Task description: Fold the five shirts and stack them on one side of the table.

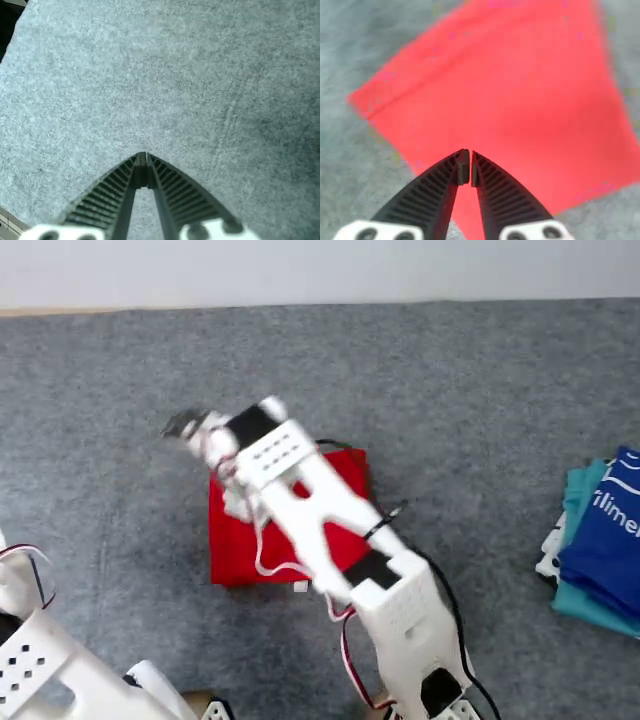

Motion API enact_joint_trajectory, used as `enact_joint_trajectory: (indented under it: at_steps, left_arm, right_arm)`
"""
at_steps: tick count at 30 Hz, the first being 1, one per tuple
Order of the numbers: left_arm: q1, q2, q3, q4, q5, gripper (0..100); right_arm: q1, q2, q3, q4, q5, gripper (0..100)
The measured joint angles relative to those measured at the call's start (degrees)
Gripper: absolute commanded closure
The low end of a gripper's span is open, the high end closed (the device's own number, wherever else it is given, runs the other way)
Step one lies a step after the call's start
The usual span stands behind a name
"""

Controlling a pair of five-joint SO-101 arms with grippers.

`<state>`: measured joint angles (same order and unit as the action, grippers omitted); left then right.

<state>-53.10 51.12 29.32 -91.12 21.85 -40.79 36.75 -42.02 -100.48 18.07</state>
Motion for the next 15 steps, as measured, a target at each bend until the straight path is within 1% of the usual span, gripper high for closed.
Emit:
enact_joint_trajectory:
  at_steps: [2, 4, 7, 9, 12, 15]
  left_arm:
    - [0.0, 0.0, 0.6, -0.5, 0.0, 100]
    - [0.0, 0.0, 1.0, -1.5, 0.0, 100]
    - [0.0, 0.0, 1.0, -3.2, 0.0, 100]
    - [0.0, 0.0, 1.0, -4.0, 0.0, 100]
    - [0.0, 0.0, 1.0, -4.6, 0.0, 100]
    - [0.0, 0.0, 1.0, -4.6, 0.0, 100]
  right_arm:
    - [1.7, -0.2, -0.7, 0.0, -4.1, 98.9]
    - [3.9, -0.7, -0.7, 0.0, -8.2, 95.5]
    - [8.0, -1.5, -0.7, 0.0, -12.3, 82.8]
    - [10.8, -1.6, -0.7, 0.0, -15.0, 76.6]
    - [14.1, -1.6, -0.7, 0.2, -19.5, 76.1]
    - [15.3, -0.7, -0.7, 0.9, -21.5, 76.1]
